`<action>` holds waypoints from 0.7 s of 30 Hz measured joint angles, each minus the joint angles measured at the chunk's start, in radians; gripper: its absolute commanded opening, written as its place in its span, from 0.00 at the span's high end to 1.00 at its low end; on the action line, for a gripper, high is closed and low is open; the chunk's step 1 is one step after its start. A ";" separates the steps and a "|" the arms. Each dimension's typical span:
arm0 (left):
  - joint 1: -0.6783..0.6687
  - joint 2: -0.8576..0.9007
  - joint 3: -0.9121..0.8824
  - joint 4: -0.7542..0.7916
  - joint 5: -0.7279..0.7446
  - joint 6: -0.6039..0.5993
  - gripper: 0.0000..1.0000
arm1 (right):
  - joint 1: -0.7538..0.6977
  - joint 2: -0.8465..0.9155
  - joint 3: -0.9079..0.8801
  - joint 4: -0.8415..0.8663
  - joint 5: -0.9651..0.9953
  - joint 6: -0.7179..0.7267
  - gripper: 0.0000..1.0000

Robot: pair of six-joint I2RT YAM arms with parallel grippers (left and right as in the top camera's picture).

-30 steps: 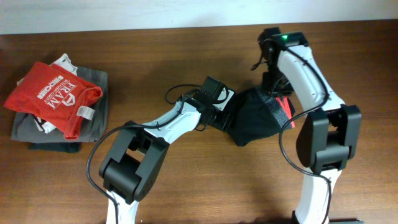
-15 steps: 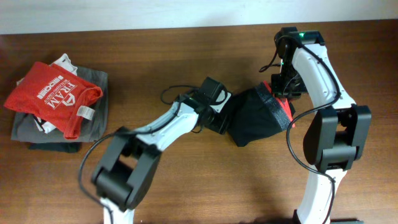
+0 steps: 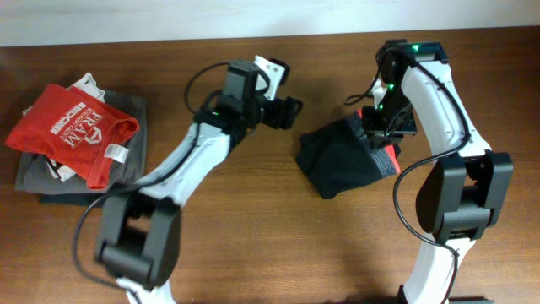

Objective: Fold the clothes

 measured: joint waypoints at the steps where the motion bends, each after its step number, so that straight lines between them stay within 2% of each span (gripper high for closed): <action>1: -0.003 0.027 0.000 0.023 0.018 0.001 0.21 | 0.000 0.000 -0.015 0.003 -0.006 0.000 0.84; 7: -0.014 0.158 -0.002 0.112 0.101 -0.006 0.21 | 0.000 -0.001 -0.125 0.090 -0.027 0.001 0.84; 14: -0.055 0.230 -0.002 0.119 0.121 -0.011 0.22 | -0.009 -0.001 -0.253 0.243 0.031 0.065 0.83; 18: -0.092 0.259 -0.002 0.067 0.126 -0.012 0.23 | -0.033 -0.001 -0.305 0.324 0.053 0.086 0.83; 21: -0.105 0.259 0.005 0.016 0.135 -0.011 0.32 | -0.050 -0.001 -0.325 0.386 0.077 0.089 0.77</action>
